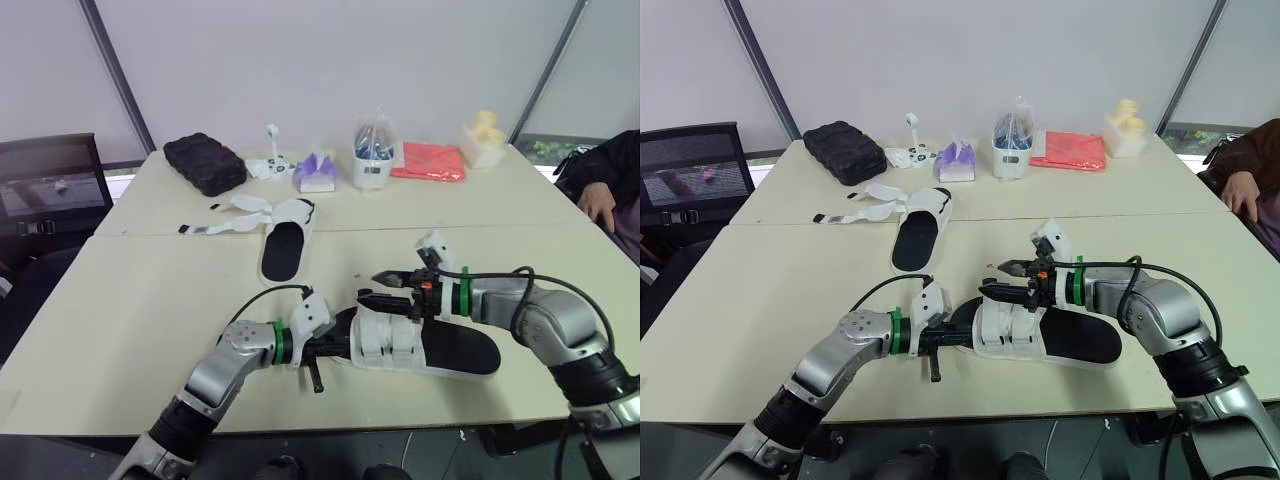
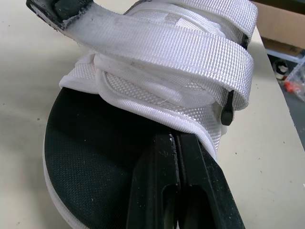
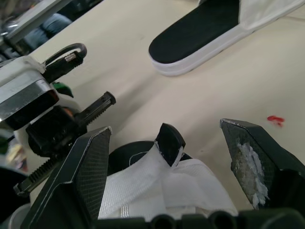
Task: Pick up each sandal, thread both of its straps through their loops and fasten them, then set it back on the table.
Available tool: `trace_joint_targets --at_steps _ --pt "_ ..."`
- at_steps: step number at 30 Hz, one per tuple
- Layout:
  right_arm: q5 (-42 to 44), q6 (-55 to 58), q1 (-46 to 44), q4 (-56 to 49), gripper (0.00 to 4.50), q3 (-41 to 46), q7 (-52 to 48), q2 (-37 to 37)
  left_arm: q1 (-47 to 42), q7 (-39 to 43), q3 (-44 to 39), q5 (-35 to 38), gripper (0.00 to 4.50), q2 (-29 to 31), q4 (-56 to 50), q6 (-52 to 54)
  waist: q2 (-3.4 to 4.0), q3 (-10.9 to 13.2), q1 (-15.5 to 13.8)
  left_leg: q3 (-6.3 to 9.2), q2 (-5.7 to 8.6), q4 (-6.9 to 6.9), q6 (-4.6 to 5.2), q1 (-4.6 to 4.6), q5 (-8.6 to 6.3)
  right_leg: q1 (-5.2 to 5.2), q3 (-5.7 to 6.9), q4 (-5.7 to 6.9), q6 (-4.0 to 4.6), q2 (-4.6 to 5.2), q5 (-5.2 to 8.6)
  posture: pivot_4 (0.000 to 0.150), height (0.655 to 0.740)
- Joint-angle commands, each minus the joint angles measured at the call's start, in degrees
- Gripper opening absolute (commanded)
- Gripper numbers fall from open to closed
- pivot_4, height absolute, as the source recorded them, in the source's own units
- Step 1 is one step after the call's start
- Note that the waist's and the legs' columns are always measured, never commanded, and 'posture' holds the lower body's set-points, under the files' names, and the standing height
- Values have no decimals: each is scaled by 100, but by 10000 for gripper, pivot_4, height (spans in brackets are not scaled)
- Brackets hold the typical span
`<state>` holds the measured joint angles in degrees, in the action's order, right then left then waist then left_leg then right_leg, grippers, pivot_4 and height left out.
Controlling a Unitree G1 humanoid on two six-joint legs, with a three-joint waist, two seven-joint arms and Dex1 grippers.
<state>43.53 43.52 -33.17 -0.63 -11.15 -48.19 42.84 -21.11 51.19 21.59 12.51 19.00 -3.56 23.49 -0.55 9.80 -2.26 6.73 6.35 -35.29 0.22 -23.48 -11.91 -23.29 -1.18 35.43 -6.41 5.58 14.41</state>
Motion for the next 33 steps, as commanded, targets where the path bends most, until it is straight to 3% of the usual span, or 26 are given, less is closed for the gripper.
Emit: trace_joint_targets --at_steps 1,2,5,10,24,33 --pt "-203 34 -173 67 39432 87 -319 -130 76 -75 50 -92 0 -2 -36 44 0 0 2 0 0 0 0 0 0 -1 0 0 0 0 0 1500 7400" --pt "-282 28 -179 93 39432 89 -354 -175 95 -99 47 -93 0 -5 -53 49 0 0 2 0 0 0 0 0 0 -1 0 0 0 0 0 1500 7400" --pt "-402 79 -182 101 26639 151 -464 -271 137 -146 38 -86 0 -5 -103 69 0 0 5 0 0 0 0 0 0 -1 -1 0 -1 0 -1 1500 7400" --pt "-509 210 -167 69 366 275 -540 -366 141 -167 49 -82 0 9 -126 77 0 0 5 0 0 1 -1 0 0 -3 -1 1 -1 0 -1 1500 7400" --pt "-919 99 -45 407 366 842 -8 -644 158 -166 90 -63 0 -13 -161 92 0 0 10 -1 0 1 -1 0 0 -4 -2 4 -1 -1 -3 1500 7400" --pt "-1898 -10 376 361 366 37 -81 -334 209 -126 104 -67 0 55 -245 130 0 -5 -4 -1 2 -2 -2 8 0 7 -2 4 -2 0 -4 1500 7400"
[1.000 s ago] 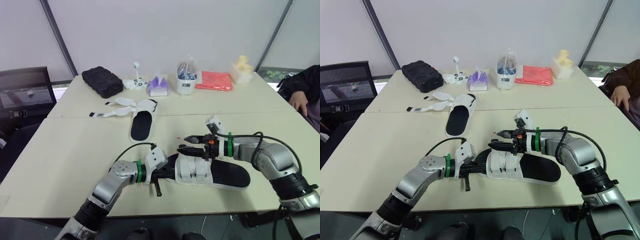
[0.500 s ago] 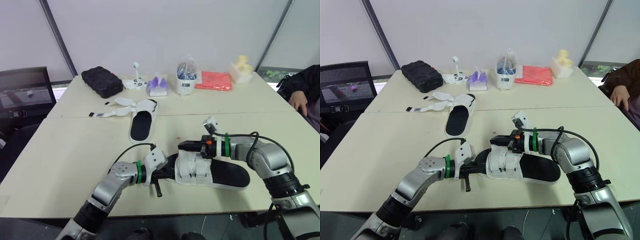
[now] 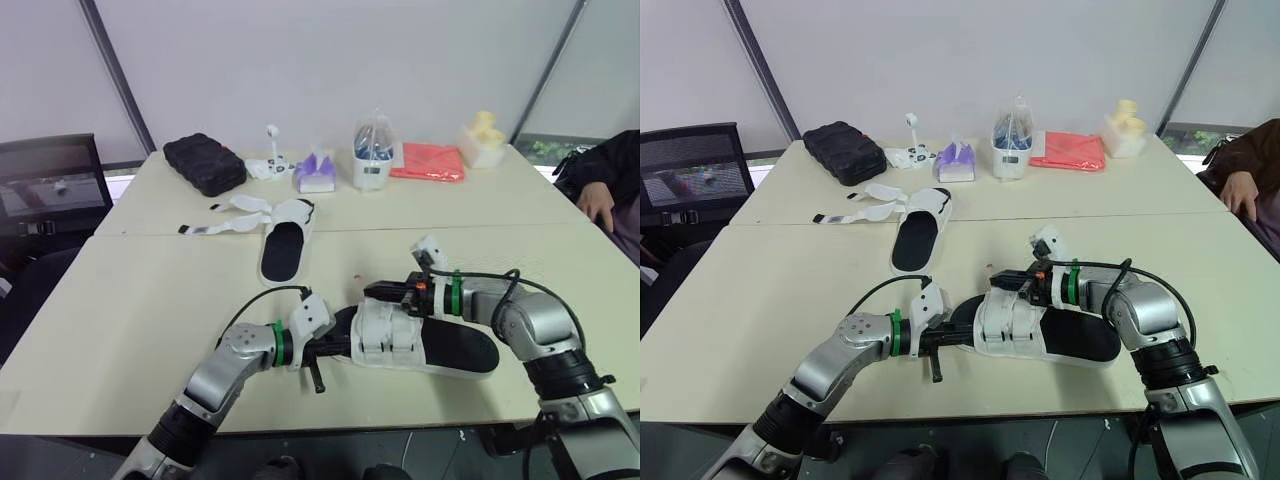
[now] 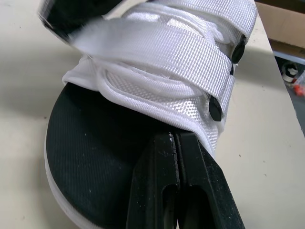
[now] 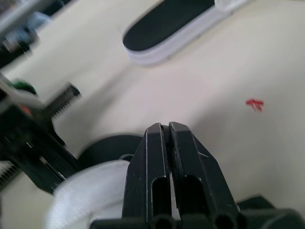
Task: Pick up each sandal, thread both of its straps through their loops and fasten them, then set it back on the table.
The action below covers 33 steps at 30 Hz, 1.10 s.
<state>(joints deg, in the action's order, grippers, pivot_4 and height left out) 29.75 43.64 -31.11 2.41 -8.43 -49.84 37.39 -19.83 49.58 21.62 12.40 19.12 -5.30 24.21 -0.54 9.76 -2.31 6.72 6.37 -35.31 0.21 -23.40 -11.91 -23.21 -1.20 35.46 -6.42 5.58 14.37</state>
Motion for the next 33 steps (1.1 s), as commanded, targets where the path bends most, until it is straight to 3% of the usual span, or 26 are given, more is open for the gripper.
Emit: trace_joint_targets --at_steps 1,7,11,17,19,22,24,28,33 --pt "-699 -175 138 48 366 -336 92 241 55 36 96 -57 0 35 -54 62 1 -3 2 0 0 0 0 1 0 1 0 0 0 0 0 1500 7400" --pt "-1140 -434 -30 -63 366 -506 151 261 3 17 90 -56 0 -13 -46 87 -3 -9 3 0 1 -2 0 2 0 3 0 0 -1 0 0 1500 7400" --pt "-1022 -400 153 -315 14080 -348 48 235 38 19 121 -51 0 -35 -117 125 -4 -10 -3 0 1 -4 0 2 0 4 0 0 0 0 -1 1500 7400" --pt "-697 207 104 -732 44749 632 571 251 46 17 113 -38 0 -69 -178 142 -3 -9 -5 1 1 3 -1 -2 0 -4 0 -1 -2 1 -1 1500 7400" --pt "-173 738 121 -904 44749 1339 703 192 66 -4 83 -21 0 -90 -186 145 -3 -9 -3 1 1 3 -1 -3 0 -5 0 -1 -2 1 -1 1500 7400" --pt "1390 2166 551 -1338 44749 2996 707 142 96 -49 22 47 0 -185 -179 141 -2 -9 -34 3 1 4 0 -8 0 -7 0 -2 -1 2 -1 1500 7400" --pt "2142 2870 962 -1622 44749 3627 706 135 104 -48 -58 121 0 -234 -207 165 -3 -9 -56 10 3 5 4 -11 -3 -5 1 -5 -2 3 -2 1500 7400" --pt "2985 3585 1720 -1968 44749 4281 784 176 71 -61 -264 228 0 -219 -260 166 2 -11 0 3 0 6 9 -10 -6 -8 -3 -2 -2 5 -1 1500 7400" --pt "3313 3723 2382 -2104 44749 4379 955 180 228 -68 -508 371 0 -109 -505 171 6 -10 36 -10 -6 3 9 -8 -6 -10 -7 -2 0 1 0 1500 7400"
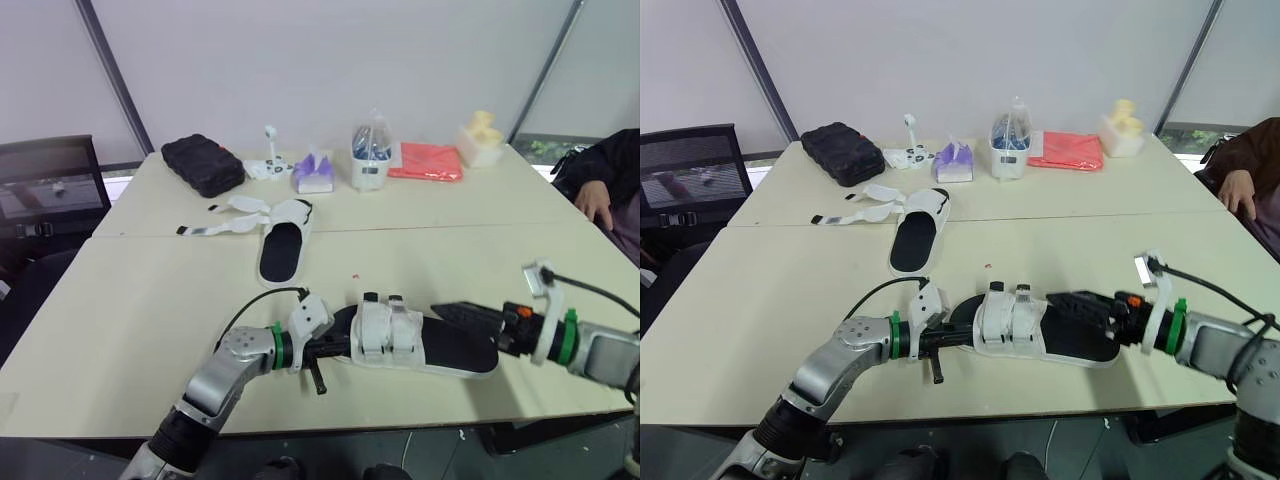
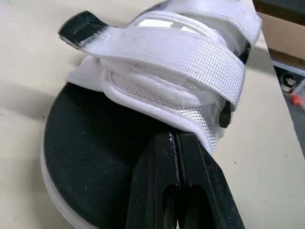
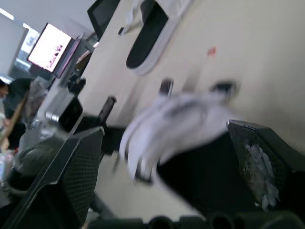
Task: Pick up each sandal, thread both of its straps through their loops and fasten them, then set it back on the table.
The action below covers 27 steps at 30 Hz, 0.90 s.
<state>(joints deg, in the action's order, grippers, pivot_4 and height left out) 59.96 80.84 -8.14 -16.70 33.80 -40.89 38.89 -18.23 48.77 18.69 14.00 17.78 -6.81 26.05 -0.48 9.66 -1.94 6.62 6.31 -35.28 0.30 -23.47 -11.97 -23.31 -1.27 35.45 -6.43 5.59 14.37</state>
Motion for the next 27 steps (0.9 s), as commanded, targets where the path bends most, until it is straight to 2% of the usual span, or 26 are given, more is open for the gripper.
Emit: trace_joint_targets --at_steps 1,4,13,22,24,26,27 --pt "288 -33 161 -176 44749 107 69 29 103 -19 -258 261 0 32 -425 16 0 0 -6 -1 -1 0 0 0 0 -1 0 0 0 0 0 1500 7400" --pt "93 -252 331 -63 44749 -324 40 0 212 -203 -604 401 0 43 -656 -50 -1 1 -22 -1 -3 1 0 0 0 -1 1 -1 -1 -1 0 1500 7400" --pt "282 -261 -438 937 44749 -824 166 -351 688 -342 -1207 865 0 560 -1619 390 0 1 -23 -5 -4 4 -1 -1 0 -6 1 -2 0 -1 0 1500 7400" --pt "237 -188 -1089 1271 44749 -1589 168 -751 918 -760 -1208 870 0 613 -1868 517 1 2 -20 -4 -4 5 -1 -1 0 -6 1 -3 3 -1 1 1500 7400" --pt "168 -325 -1252 1412 39715 -1635 273 -897 961 -850 -1173 865 0 569 -1923 523 1 2 -18 -5 -4 4 -1 -1 0 -7 0 -3 2 -1 0 1500 7400" --pt "174 -379 -1307 1475 32333 -1544 388 -984 954 -896 -1189 866 0 560 -1910 508 1 2 -23 -5 -4 3 -1 -1 0 -6 0 -2 2 -1 0 1500 7400" --pt "199 -379 -1312 1485 26908 -1499 431 -1009 950 -910 -1193 867 0 563 -1902 501 1 2 -29 -4 -4 4 -1 -1 0 -7 0 -3 2 -1 0 1500 7400"
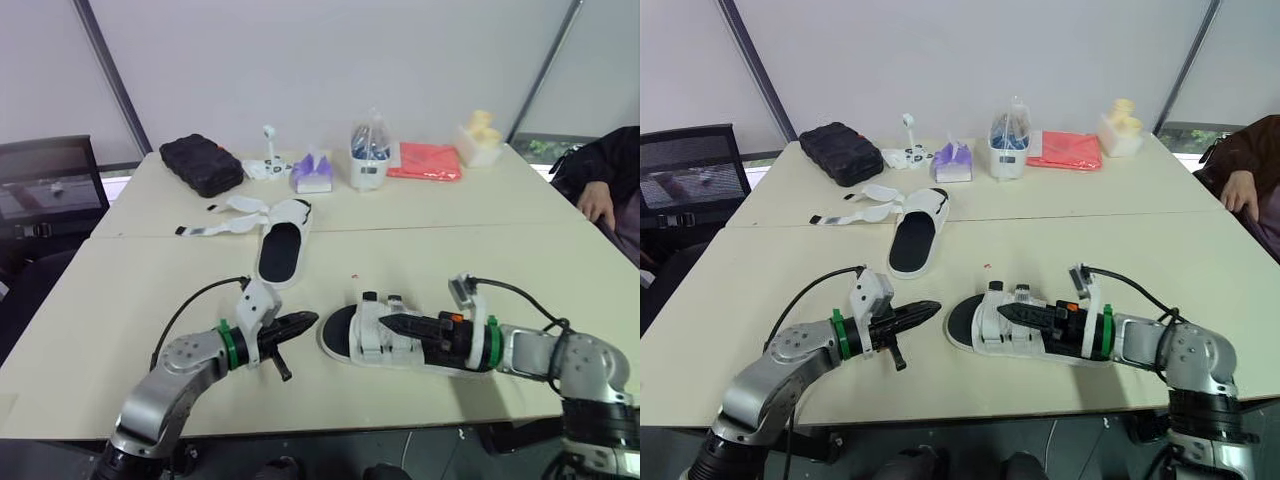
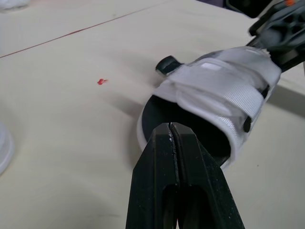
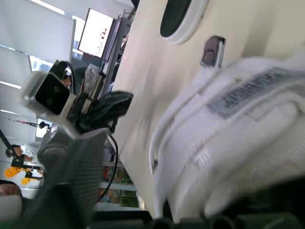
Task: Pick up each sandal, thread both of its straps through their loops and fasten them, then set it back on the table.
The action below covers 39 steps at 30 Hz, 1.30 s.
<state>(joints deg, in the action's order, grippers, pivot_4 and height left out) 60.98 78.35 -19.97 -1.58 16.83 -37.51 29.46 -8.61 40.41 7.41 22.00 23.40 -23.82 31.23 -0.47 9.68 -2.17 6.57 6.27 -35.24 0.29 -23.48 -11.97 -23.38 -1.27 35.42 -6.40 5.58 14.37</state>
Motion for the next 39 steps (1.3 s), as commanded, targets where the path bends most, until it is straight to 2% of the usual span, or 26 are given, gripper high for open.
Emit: trace_joint_targets --at_steps 1,5,8,10,14,17,24,29,30,36,37,38,39 --pt "129 -132 -138 -24 21690 239 140 -96 -20 -81 -69 69 0 7 -184 -28 0 0 -5 0 0 1 0 0 0 -1 0 0 0 0 0 1500 7400" --pt "503 -138 -188 -161 875 693 667 -394 -61 -61 -46 78 0 6 -88 -104 0 0 2 0 0 2 0 -1 0 -3 -1 0 -1 0 -1 1500 7400" --pt "808 -426 -330 -233 359 1178 1267 -674 -120 -16 -28 59 0 -17 45 -203 2 0 7 -1 0 2 0 -1 0 -4 -3 2 1 -1 -2 1500 7400" --pt "752 -1031 -561 -195 359 1580 1897 -911 -192 -11 1 38 0 -63 155 -267 7 3 11 0 0 2 0 -1 0 -5 -3 2 1 -1 -2 1500 7400" --pt "291 -2325 -1174 180 359 2117 3206 -1274 -324 -4 79 -10 0 -155 347 -372 13 7 11 -2 2 3 -1 -2 1 -8 -4 3 -1 -1 -3 1500 7400" --pt "-287 -3576 -1834 892 359 2376 4175 -1523 -442 3 139 -52 0 -218 507 -461 13 7 8 -2 2 6 -4 -1 3 -9 -4 5 -1 -4 -3 1500 7400" --pt "-1490 -5983 -2851 3146 359 2350 4394 -1576 -662 -57 259 -144 0 -355 733 -567 17 8 164 -7 10 12 -8 0 7 -23 -6 40 -5 -9 -6 1500 7400" --pt "-1701 -6518 -2909 3727 359 2276 4175 -1557 -726 -104 223 -126 0 -379 695 -499 27 12 275 -12 9 15 -11 0 9 -38 -14 68 -6 -9 -5 1500 7400" --pt "-1686 -6520 -2874 3714 8806 2258 4107 -1573 -732 -112 214 -122 0 -373 684 -485 28 11 288 -11 9 14 -12 0 10 -38 -13 68 -5 -10 -5 1500 7400" --pt "-1734 -6516 -2687 3531 35897 2237 4125 -1604 -747 -180 209 -93 0 -375 604 -398 29 12 305 -11 9 13 -12 2 10 -38 -14 70 -6 -11 -5 1500 7400" --pt "-1748 -6482 -2639 3462 41939 2220 4163 -1608 -749 -197 209 -89 0 -376 583 -379 30 12 297 -11 8 13 -12 2 10 -38 -14 70 -6 -11 -5 1500 7400" --pt "-1779 -6370 -2549 3321 44195 2163 4227 -1611 -758 -217 205 -89 0 -375 567 -366 30 12 291 -10 8 13 -12 2 10 -38 -14 70 -6 -11 -5 1500 7400" --pt "-1782 -6233 -2427 3100 44195 2103 4287 -1636 -764 -242 193 -94 0 -374 555 -362 30 12 288 -10 8 13 -12 2 10 -37 -14 70 -6 -10 -5 1500 7400"
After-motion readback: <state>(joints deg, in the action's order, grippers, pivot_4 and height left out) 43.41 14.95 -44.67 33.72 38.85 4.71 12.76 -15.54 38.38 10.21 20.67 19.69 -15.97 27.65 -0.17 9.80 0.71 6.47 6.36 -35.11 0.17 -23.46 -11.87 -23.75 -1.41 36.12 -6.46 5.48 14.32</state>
